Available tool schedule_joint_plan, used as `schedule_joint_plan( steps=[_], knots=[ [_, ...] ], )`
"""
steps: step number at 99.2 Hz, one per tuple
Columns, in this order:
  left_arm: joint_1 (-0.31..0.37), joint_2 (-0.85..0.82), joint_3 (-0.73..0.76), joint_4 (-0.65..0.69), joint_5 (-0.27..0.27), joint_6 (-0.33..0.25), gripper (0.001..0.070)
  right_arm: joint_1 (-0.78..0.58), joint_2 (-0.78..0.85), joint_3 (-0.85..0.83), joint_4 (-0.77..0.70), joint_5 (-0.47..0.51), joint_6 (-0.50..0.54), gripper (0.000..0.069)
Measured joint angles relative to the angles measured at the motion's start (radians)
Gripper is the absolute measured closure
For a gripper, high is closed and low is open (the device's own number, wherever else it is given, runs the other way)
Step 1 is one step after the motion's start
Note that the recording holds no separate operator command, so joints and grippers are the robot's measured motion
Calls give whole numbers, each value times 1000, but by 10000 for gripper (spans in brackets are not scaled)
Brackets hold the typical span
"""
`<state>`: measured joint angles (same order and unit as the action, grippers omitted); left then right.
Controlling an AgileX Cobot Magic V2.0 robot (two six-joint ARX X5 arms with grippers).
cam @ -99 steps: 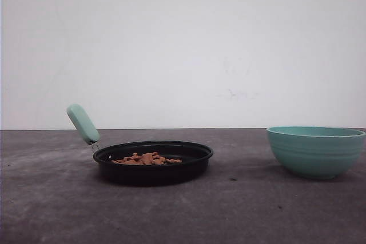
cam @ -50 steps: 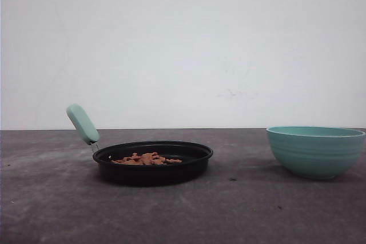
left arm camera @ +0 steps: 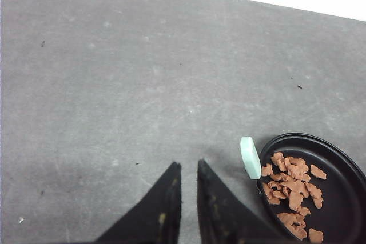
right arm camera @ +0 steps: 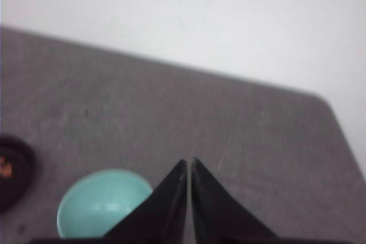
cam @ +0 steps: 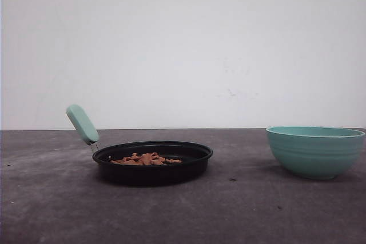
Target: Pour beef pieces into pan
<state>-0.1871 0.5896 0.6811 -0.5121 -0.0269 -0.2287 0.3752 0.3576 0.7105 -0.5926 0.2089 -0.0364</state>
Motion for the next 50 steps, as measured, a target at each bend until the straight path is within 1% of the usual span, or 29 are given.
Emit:
schedule_joint_plan(
  steps=[5,14,23,29,32,39,50],
  knots=[
    [0,0,0,0,0,0,686,-54,-38,-87,42,-67,9,677],
    [0,0,0,0,0,0,686,-121,-113,-285,195,-153,49,677],
    [0,-1,0,0,0,0,686,-157,-192,-480,396,-196,83,677],
    [0,-1,0,0,0,0,686,-172,-234,-581,514,-198,95,677],
    [0,0,0,0,0,0,686,-177,-251,-619,550,-198,98,677],
    [0,0,0,0,0,0,686,-189,-294,-688,554,-199,106,677],
    [0,-1,0,0,0,0,686,-201,-350,-696,419,-215,121,677]
  ],
)
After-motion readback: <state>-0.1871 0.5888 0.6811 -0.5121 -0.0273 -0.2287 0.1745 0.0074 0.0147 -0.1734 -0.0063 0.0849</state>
